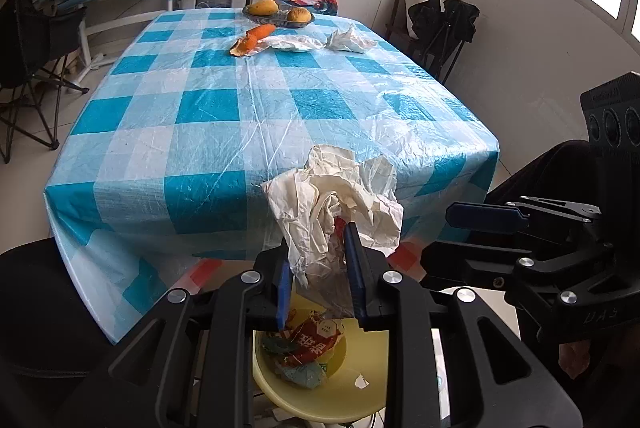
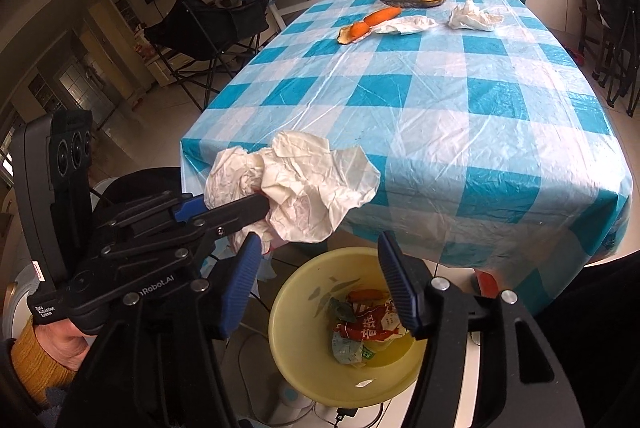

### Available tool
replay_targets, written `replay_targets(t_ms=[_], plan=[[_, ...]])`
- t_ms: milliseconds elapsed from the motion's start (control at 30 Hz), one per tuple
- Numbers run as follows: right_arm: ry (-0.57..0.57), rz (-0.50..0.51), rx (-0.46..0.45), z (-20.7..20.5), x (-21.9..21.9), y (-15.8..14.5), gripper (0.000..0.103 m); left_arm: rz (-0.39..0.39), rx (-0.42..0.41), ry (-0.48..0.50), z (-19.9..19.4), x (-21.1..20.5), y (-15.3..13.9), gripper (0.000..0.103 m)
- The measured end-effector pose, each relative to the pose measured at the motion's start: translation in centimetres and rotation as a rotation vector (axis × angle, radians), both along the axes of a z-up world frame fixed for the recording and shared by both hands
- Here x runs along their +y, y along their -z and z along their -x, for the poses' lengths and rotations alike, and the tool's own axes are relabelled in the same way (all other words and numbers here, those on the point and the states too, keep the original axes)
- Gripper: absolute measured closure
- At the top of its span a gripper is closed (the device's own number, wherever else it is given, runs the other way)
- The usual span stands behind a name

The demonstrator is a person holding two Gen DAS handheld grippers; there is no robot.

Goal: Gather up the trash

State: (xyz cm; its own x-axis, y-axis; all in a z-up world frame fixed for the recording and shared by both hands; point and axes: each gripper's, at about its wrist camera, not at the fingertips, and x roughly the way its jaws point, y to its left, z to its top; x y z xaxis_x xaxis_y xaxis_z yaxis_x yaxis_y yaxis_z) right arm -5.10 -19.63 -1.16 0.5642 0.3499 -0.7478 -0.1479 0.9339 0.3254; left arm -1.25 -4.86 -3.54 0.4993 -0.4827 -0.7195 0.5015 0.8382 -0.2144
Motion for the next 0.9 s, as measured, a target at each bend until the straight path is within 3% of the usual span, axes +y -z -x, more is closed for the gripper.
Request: replay_targets(t_ms=[500,733,900], plan=[[0.049,-0.013,-0.016,0.0,-0.9,-0.2,0.039,-0.069,0.053,0.094,0.6,-1.9,1.4,0.078],[0.065,-0.012,-0.018,0.0,-1.2,-0.2,0.039,-0.096,0.074,0.108,0.7,-2.4,1.8,0.057],[0.073,-0.005,-0.039,-0.4,-1.2,-0.6,0.039,-0.075,0.066,0.103,0.7,-2.2,1.4,0.052]])
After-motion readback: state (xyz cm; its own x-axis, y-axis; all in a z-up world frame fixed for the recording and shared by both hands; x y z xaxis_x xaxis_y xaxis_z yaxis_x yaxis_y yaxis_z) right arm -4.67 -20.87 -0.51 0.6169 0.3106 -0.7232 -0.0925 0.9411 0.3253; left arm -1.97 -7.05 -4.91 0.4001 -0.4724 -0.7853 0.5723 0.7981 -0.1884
